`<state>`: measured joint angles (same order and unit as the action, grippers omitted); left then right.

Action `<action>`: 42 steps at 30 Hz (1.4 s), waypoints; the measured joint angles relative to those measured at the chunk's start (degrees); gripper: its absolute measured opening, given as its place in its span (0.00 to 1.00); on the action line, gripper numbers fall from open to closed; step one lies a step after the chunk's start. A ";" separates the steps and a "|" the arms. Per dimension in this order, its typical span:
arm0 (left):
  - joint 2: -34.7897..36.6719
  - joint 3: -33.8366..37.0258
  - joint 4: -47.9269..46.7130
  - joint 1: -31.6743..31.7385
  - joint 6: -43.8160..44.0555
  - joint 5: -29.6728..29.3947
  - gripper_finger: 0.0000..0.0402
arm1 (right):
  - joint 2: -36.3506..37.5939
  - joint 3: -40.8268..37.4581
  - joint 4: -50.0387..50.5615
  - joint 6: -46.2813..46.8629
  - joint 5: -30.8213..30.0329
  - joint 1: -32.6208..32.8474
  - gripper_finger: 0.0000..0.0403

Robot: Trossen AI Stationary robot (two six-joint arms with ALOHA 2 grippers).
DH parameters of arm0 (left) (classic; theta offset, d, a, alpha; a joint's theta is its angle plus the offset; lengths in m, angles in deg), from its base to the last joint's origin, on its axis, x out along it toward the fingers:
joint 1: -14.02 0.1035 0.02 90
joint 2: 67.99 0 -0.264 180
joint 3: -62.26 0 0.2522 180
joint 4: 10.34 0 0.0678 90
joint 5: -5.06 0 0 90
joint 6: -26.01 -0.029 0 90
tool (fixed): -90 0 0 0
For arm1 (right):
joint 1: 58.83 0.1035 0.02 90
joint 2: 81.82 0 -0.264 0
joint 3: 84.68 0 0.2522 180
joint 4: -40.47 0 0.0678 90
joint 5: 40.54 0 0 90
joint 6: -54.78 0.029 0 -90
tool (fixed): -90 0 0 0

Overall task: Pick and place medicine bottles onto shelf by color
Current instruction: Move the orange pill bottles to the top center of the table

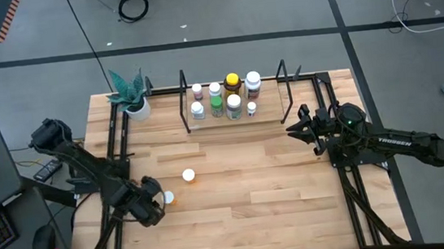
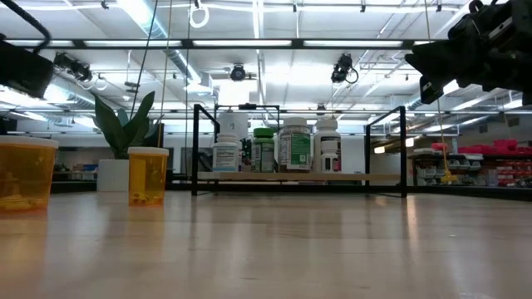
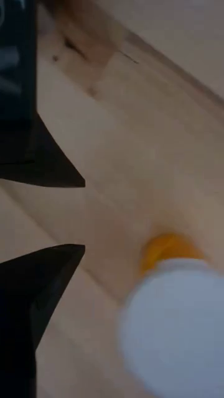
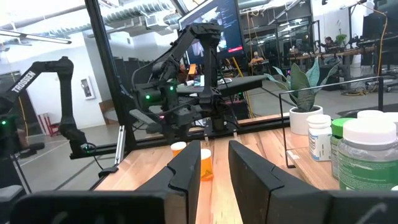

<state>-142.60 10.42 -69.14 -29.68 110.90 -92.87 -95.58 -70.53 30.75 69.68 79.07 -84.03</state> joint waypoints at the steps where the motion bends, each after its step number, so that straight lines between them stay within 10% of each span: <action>1: -0.78 0.02 0.85 0.80 -1.58 -0.08 0.41 | 0.00 0.00 0.00 0.01 0.00 -0.01 0.23; 42: -7.98 0.02 22.64 31.01 -48.77 -8.75 0.30 | 0.00 0.00 0.00 0.01 0.00 0.01 0.23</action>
<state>-150.58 10.43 -46.50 1.33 62.13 -101.63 -95.58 -70.53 30.75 69.69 79.07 -84.02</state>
